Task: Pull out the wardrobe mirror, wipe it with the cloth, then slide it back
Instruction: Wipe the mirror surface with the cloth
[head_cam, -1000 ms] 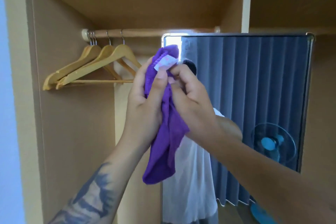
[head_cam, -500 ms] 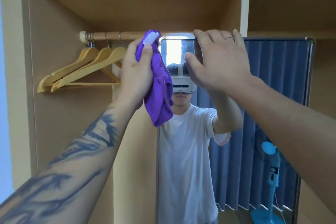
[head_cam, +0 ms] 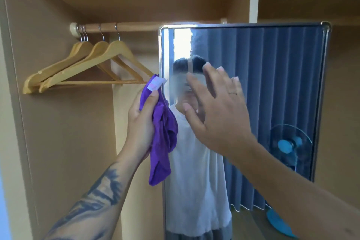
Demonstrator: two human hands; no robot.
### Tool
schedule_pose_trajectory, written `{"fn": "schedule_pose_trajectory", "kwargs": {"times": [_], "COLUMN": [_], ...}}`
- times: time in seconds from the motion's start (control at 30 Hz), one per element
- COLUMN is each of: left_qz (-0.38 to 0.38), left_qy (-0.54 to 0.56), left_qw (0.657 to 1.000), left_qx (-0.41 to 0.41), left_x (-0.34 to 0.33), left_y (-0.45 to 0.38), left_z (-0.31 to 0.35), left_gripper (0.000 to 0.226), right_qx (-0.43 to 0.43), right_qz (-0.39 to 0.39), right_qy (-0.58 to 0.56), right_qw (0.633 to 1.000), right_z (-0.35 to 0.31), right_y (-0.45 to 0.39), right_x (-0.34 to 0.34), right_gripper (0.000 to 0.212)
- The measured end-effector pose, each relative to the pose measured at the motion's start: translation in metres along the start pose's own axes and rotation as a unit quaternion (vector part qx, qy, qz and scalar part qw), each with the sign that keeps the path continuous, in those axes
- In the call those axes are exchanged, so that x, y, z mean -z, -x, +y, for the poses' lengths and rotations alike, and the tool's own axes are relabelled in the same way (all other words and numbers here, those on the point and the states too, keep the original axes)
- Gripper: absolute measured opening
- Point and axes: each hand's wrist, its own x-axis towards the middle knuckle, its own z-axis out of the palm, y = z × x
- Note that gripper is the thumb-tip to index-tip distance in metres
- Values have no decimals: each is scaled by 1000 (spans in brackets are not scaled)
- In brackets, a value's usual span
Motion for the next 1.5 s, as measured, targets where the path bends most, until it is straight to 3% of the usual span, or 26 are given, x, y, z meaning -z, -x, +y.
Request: {"fn": "schedule_pose_trajectory", "kwargs": {"times": [0.2,0.37,0.47,0.63,0.7,0.83,1.0,1.1,1.37,1.5], "left_qz": [-16,16,18,10,19,7,-12,-28,-8,-23], "left_qy": [-39,-116,-93,15,14,14,-33,-45,-8,14], "left_qw": [999,991,992,1000,1000,997,993,996,1000,1000], "left_qx": [-15,-71,-87,-21,7,73,109,76,-19,-15], "left_x": [13,-4,-21,-16,-4,15,33,26,-25,-31], "left_y": [27,2,-22,-14,0,29,50,37,-49,-57], "left_z": [-18,10,34,16,-4,-33,-41,-28,40,39], "left_gripper": [28,20,17,22,20,43,30,12,12,13], "right_qx": [12,-18,7,22,18,18,18,15,18,21], "right_qz": [3,35,43,69,78,89,104,104,98,98], "right_qy": [33,68,108,136,141,150,144,153,160,161], "right_qw": [999,997,993,988,987,984,984,983,982,982], "right_z": [1,32,49,55,55,56,58,58,58,58], "right_y": [28,20,21,26,26,26,28,35,39,39], "right_x": [-17,-7,-4,-19,-25,-38,-49,-55,-55,-53], "right_gripper": [56,59,64,65,64,62,63,63,61,61]}}
